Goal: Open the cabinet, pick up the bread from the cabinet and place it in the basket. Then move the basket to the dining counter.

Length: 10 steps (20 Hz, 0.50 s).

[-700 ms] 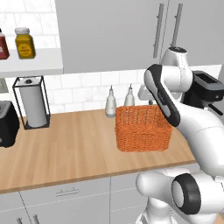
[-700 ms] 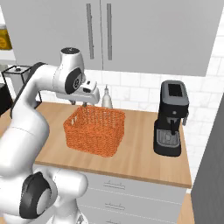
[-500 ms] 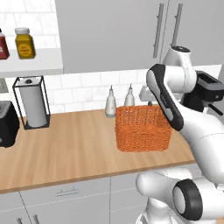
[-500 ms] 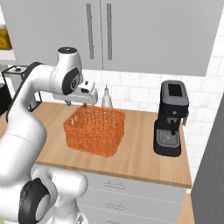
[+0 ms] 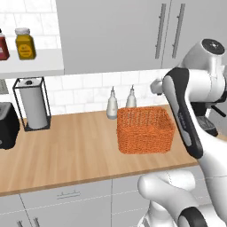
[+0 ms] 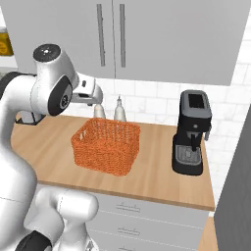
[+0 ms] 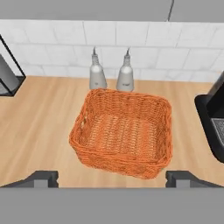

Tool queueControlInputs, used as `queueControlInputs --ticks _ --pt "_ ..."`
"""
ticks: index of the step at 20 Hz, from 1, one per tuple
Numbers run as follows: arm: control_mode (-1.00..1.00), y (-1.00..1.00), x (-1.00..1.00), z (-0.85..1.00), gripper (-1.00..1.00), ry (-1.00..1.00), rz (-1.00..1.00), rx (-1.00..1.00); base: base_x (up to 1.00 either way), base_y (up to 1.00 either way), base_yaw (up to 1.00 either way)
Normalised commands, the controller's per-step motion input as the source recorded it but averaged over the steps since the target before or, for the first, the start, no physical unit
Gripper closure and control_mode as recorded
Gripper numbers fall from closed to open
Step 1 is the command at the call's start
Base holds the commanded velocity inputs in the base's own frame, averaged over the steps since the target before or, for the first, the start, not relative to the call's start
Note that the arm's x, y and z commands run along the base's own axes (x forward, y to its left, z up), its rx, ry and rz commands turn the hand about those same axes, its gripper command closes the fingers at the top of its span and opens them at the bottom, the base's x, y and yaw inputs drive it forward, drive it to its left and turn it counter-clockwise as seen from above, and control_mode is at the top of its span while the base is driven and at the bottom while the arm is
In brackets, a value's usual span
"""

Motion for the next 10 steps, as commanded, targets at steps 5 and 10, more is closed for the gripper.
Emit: queueControlInputs --ticks 5,10 --pt "-1.00 -0.15 0.03 0.94 -1.00 -0.12 -0.03 0.00 0.00 0.00 0.00" --pt "-1.00 -0.22 0.18 0.67 -1.00 -0.06 0.00 0.00 0.00 0.00 0.00"
